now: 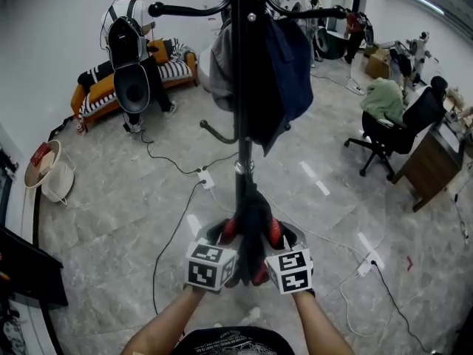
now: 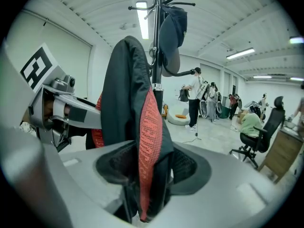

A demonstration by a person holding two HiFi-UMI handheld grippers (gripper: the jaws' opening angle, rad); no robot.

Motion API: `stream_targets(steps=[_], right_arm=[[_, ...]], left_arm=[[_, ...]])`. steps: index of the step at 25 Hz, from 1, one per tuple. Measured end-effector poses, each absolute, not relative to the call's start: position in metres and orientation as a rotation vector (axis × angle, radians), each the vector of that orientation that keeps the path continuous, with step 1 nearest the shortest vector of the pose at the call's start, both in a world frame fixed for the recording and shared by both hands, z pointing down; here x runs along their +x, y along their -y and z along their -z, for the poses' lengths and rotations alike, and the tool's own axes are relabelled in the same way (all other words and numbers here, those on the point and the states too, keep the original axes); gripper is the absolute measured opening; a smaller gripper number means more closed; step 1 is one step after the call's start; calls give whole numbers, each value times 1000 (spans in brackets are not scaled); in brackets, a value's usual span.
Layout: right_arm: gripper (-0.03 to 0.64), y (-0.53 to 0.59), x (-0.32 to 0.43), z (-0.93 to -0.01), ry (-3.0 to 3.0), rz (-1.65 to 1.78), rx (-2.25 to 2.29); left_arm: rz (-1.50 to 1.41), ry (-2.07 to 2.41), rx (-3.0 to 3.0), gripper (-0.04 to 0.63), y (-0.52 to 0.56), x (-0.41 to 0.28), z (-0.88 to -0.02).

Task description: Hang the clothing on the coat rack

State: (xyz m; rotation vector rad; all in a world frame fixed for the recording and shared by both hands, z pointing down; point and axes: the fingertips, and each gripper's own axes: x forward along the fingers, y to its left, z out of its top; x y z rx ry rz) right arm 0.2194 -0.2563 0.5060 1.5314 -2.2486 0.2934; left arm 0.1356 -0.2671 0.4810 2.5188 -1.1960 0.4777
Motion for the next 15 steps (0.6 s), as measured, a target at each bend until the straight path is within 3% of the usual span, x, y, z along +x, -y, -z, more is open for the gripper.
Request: stream_targets(steps=[15], right_arm=[[193,216,209,-472,2259,-321,1671]], left_arm=[[-433,1164,2538,155,234,116,-470]])
